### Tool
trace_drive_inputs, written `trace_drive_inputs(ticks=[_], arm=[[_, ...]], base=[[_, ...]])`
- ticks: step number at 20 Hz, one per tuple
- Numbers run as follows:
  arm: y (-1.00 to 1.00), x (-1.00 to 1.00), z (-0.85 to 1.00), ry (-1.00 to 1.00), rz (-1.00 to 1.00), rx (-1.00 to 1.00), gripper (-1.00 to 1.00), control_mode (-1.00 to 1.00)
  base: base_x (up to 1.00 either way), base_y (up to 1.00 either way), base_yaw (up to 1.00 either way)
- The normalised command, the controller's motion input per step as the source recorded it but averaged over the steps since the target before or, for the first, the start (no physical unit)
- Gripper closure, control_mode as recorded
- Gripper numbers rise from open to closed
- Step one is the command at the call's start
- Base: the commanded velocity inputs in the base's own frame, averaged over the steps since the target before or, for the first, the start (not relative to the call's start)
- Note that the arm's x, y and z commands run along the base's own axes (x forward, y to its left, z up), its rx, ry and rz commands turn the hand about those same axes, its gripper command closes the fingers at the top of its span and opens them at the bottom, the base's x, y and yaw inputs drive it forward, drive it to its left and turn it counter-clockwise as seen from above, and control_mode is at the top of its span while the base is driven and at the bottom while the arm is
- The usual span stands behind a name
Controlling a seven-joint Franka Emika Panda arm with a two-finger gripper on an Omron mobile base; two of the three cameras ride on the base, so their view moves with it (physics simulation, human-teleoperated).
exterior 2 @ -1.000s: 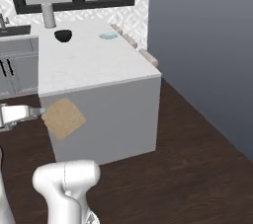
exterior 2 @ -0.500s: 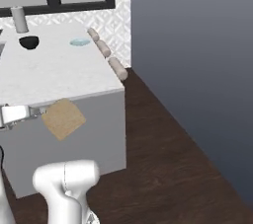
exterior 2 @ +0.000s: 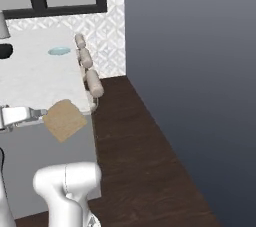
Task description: Start the toaster. Once the lever pops up, take the bread to the plate on the dining counter.
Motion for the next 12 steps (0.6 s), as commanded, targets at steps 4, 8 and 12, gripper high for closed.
trace_drive_inputs(ticks=[4, 8, 12], arm=[[0.0, 0.0, 0.0, 0.0, 0.0, 0.0, 1.0, 1.0], [0.0, 0.0, 0.0, 0.0, 0.0, 0.0, 1.0, 1.0], [0.0, 0.0, 0.0, 0.0, 0.0, 0.0, 1.0, 1.0]], base=[[0.99, -0.71, 0.21], [0.94, -0.59, 0.19], [0.95, -0.29, 0.11]])
